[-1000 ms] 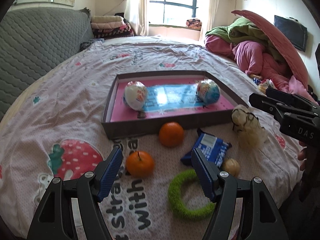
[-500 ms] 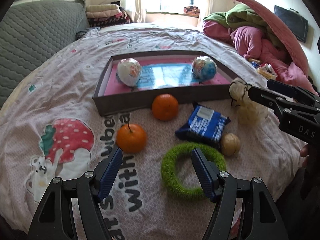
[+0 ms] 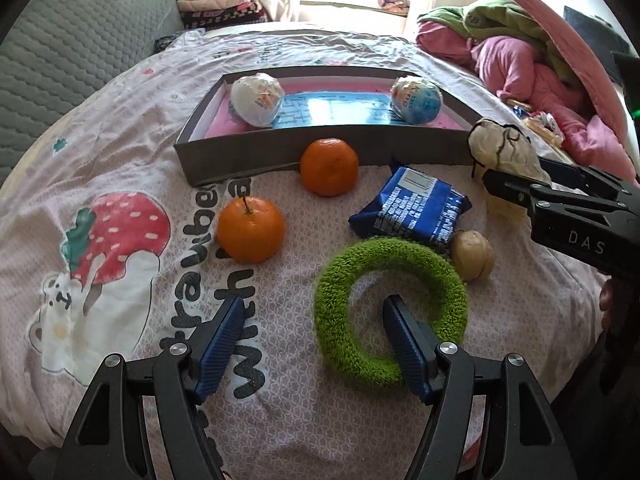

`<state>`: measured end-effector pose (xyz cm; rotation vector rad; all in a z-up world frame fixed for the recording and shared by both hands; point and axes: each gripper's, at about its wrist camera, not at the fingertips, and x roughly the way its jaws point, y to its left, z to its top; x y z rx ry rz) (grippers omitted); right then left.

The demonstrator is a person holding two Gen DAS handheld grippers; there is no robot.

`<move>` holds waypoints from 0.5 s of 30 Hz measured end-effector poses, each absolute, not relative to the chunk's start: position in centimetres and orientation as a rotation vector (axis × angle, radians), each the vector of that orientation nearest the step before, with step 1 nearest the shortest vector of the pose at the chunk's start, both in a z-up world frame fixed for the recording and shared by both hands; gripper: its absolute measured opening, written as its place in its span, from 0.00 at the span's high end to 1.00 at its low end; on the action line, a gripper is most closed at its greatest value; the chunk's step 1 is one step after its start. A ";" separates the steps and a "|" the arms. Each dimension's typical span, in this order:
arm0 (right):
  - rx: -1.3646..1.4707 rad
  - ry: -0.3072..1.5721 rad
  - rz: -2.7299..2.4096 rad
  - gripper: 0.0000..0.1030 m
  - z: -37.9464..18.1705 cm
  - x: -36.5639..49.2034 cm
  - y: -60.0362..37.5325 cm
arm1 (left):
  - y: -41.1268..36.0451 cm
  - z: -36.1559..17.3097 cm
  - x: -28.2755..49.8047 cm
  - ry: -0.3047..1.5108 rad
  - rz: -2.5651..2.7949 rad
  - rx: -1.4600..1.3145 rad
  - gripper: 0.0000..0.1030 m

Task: Organize objects
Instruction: 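Grasp the green fuzzy ring with left gripper while right gripper grasps the cream mesh bag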

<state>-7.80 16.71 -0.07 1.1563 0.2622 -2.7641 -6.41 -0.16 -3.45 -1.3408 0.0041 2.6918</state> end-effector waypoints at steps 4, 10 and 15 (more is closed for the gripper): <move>1.166 0.275 -2.774 0.45 -0.3 -8.0 16.7 | 0.4 -3.5 -6.2 0.051 2.715 -1.322 0.30; 1.183 0.265 -2.764 0.61 -0.5 -8.2 17.0 | 0.6 -3.3 -6.0 0.020 2.675 -1.304 0.60; 1.184 0.222 -2.746 0.68 -0.6 -8.4 17.4 | 1.0 -3.2 -5.6 0.006 2.640 -1.272 0.88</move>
